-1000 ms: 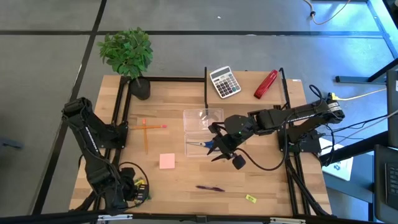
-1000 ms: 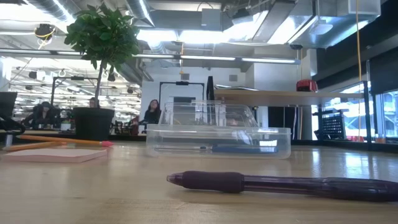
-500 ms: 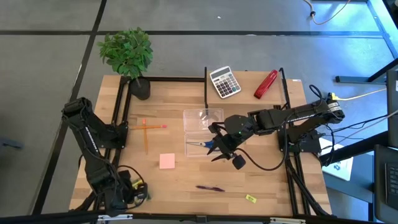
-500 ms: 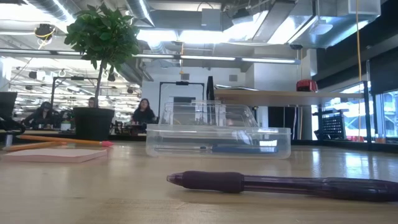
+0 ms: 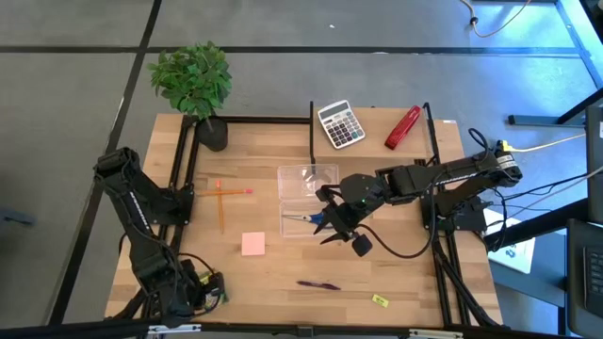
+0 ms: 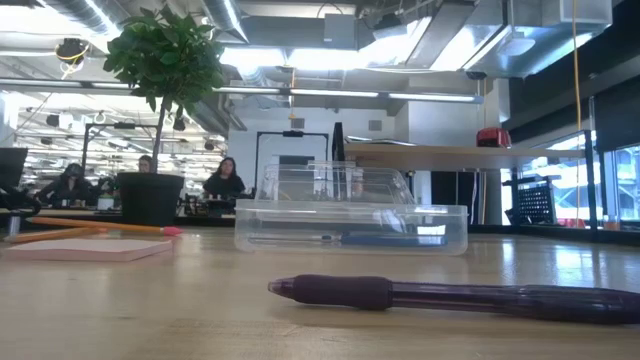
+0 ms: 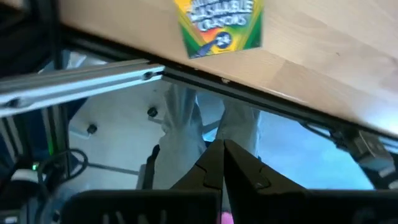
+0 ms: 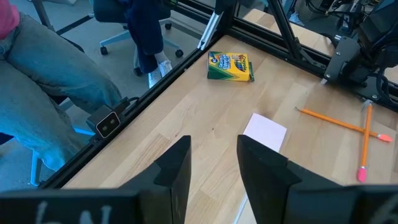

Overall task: Pack school essentials
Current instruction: Put the yellow crayon box into the transparent supply box

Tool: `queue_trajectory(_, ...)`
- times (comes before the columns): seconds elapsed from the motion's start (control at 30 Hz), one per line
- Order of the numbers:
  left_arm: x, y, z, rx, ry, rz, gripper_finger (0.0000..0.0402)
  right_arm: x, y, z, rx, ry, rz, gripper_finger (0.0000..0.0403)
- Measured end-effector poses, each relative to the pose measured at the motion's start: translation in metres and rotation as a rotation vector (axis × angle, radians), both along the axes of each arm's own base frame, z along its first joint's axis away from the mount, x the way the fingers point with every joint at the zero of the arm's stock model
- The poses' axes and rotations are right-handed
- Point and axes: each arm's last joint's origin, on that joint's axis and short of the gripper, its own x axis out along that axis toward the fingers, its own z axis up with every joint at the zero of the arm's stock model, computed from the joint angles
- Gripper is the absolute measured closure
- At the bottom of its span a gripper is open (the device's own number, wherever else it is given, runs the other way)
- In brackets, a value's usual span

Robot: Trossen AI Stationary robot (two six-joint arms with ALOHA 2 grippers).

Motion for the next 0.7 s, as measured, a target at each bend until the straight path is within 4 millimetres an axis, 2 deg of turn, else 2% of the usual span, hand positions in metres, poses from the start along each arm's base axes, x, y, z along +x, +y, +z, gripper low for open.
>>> queue_trajectory(0.1,0.000,0.002,-0.001,0.000,0.047,0.010,0.0374,0.000,0.000,0.000,0.000,0.000,0.000,0.0270)
queue_trajectory(0.23,0.000,0.005,-0.002,0.009,0.071,0.033,0.0326,0.000,0.000,0.000,0.000,0.000,0.000,0.0270)
queue_trajectory(0.5,0.005,0.010,-0.004,0.033,0.093,0.062,0.0203,0.000,0.000,0.000,0.000,0.000,0.000,0.0270)
queue_trajectory(0.7,0.009,0.005,-0.017,0.083,0.133,0.084,0.0105,0.000,0.000,0.000,0.000,-0.001,0.000,0.0270)
